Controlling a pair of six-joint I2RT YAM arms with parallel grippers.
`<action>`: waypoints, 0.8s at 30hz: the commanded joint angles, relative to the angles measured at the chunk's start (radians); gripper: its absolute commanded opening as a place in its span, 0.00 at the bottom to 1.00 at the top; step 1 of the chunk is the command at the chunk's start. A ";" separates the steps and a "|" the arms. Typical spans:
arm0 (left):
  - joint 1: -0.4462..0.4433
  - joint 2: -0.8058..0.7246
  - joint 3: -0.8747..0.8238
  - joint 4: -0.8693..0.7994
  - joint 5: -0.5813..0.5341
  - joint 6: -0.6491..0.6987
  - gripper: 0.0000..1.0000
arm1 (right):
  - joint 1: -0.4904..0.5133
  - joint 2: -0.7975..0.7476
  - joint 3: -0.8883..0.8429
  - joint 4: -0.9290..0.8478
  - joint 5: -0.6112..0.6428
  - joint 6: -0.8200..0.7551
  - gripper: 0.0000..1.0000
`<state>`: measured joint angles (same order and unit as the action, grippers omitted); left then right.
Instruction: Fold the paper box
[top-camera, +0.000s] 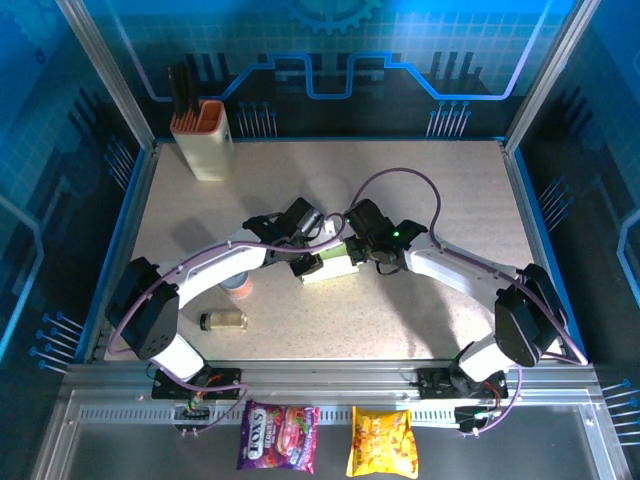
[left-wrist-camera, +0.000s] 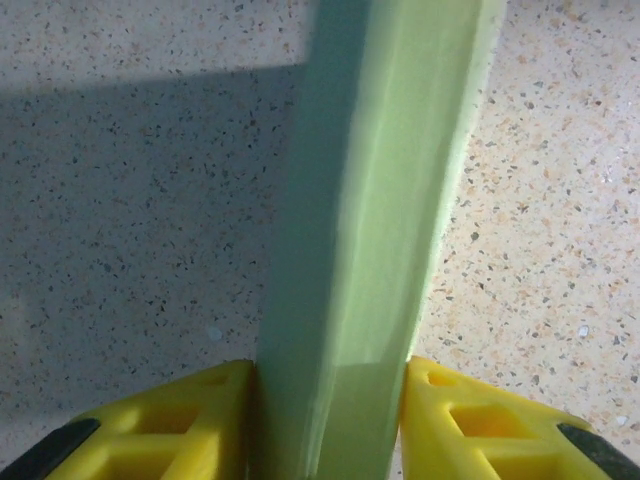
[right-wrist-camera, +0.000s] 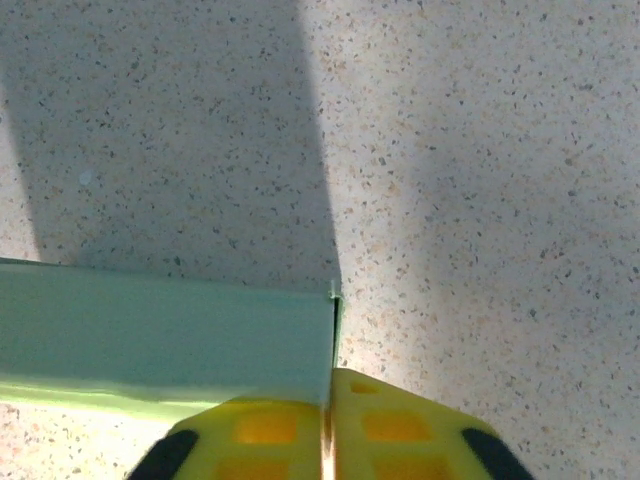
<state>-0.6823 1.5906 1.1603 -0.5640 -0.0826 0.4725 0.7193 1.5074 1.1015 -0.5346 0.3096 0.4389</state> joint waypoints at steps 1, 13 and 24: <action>0.001 0.014 -0.022 0.027 0.003 -0.006 0.39 | 0.010 -0.054 0.035 -0.062 -0.024 0.010 0.18; 0.001 0.022 -0.032 0.028 0.013 -0.011 0.39 | -0.060 -0.087 0.108 -0.004 -0.178 0.034 0.27; 0.000 0.019 -0.036 0.029 0.017 -0.016 0.41 | -0.132 0.038 0.071 0.039 -0.334 0.061 0.12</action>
<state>-0.6819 1.5929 1.1492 -0.5297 -0.0822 0.4698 0.6018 1.5272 1.2018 -0.4969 0.0235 0.4854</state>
